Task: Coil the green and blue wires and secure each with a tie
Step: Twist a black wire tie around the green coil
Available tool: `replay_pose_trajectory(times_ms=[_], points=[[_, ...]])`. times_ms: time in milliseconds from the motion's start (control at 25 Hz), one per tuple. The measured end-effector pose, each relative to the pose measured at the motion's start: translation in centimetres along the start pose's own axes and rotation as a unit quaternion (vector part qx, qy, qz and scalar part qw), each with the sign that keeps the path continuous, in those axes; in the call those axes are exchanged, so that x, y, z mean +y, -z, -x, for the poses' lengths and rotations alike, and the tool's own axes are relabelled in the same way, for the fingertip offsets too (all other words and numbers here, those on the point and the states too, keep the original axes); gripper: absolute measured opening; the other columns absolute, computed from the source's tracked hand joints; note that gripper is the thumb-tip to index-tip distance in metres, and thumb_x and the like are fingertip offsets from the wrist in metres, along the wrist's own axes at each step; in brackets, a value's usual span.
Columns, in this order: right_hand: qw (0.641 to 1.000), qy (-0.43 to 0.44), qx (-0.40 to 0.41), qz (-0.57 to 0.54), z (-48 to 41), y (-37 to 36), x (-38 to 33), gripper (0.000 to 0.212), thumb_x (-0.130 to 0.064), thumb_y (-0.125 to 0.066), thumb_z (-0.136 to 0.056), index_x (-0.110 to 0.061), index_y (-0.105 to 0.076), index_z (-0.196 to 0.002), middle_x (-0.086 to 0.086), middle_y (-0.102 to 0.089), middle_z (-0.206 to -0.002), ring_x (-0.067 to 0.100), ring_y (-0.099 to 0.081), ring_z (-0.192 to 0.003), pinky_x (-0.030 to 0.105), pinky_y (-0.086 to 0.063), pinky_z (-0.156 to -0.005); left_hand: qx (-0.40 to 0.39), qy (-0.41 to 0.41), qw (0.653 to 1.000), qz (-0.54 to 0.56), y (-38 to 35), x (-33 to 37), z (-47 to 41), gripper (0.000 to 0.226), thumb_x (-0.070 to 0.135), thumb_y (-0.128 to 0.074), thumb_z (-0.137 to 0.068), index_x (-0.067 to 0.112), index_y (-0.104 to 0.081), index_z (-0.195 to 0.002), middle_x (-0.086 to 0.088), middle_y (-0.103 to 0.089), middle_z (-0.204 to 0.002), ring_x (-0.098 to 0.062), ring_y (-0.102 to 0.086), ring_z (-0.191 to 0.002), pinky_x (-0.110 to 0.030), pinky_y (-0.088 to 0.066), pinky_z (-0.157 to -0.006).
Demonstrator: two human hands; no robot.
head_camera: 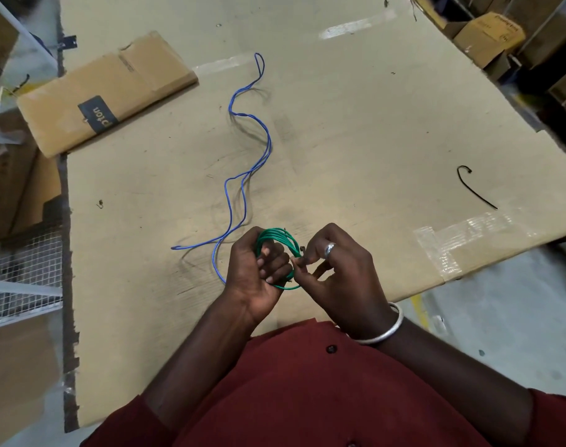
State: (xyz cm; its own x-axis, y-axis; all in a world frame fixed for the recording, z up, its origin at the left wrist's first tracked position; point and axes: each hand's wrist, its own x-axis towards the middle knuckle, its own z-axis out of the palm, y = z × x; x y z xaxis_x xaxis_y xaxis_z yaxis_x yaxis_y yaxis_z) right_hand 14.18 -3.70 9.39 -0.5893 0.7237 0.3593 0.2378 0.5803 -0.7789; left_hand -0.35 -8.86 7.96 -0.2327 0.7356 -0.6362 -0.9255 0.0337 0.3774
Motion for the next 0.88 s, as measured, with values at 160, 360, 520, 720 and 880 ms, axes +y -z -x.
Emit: replay_pose_trajectory(times_ms=[160, 360, 520, 720, 880], points=[[0.997, 0.067, -0.019, 0.041, 0.0, 0.0, 0.2, 0.017, 0.004, -0.079, -0.080, -0.003, -0.065, -0.076, 0.010, -0.059, -0.084, 0.025, -0.061, -0.069, 0.039, -0.052, -0.060, 0.004, 0.031, 0.999, 0.025, -0.1, 0.3, 0.0, 0.026, 0.023, -0.068, -0.065, 0.014, -0.045, -0.058, 0.006, -0.033, -0.041, -0.005, -0.023, -0.027, -0.020, -0.013, -0.034], [0.996, 0.071, -0.039, 0.048, 0.0, 0.2, 0.7, 0.012, 0.003, -0.078, -0.082, -0.002, -0.067, -0.079, 0.011, -0.059, -0.087, 0.025, -0.063, -0.070, 0.040, -0.054, -0.061, 0.000, 0.063, 0.998, -0.014, 0.0, 0.4, 0.2, 0.025, 0.019, -0.062, -0.076, 0.003, -0.065, -0.095, 0.004, -0.048, -0.052, -0.005, -0.025, -0.028, -0.020, -0.009, -0.039], [0.998, -0.018, -0.014, -0.058, -0.1, 0.3, 0.0, 0.016, 0.003, -0.082, -0.079, -0.002, -0.067, -0.077, 0.007, -0.064, -0.085, 0.018, -0.067, -0.075, 0.030, -0.057, -0.064, 0.027, 0.030, 0.994, -0.104, -0.3, 0.8, 0.4, 0.021, 0.017, -0.067, -0.079, 0.006, -0.071, -0.097, 0.005, -0.046, -0.051, -0.005, -0.021, -0.031, -0.021, -0.009, -0.042], [0.862, -0.401, -0.004, -0.309, -1.0, 1.1, -0.4, 0.015, -0.007, -0.082, -0.083, -0.020, -0.075, -0.081, -0.007, -0.076, -0.082, 0.006, -0.068, -0.077, 0.025, -0.050, -0.063, 0.054, 0.000, 0.978, -0.200, 0.4, 0.8, 1.0, 0.024, 0.019, -0.067, -0.091, 0.010, -0.078, -0.110, 0.008, -0.060, -0.072, -0.005, -0.018, -0.040, -0.023, -0.008, -0.045], [0.738, -0.504, -0.013, -0.449, -0.8, 2.0, 0.2, 0.007, -0.016, -0.071, -0.092, -0.020, -0.075, -0.087, -0.004, -0.075, -0.088, 0.007, -0.062, -0.075, 0.023, -0.041, -0.066, 0.044, -0.017, 0.970, -0.240, 1.1, 0.7, 1.8, 0.025, 0.020, -0.072, -0.088, 0.012, -0.081, -0.111, 0.009, -0.062, -0.076, -0.007, -0.015, -0.046, -0.026, -0.009, -0.048]])
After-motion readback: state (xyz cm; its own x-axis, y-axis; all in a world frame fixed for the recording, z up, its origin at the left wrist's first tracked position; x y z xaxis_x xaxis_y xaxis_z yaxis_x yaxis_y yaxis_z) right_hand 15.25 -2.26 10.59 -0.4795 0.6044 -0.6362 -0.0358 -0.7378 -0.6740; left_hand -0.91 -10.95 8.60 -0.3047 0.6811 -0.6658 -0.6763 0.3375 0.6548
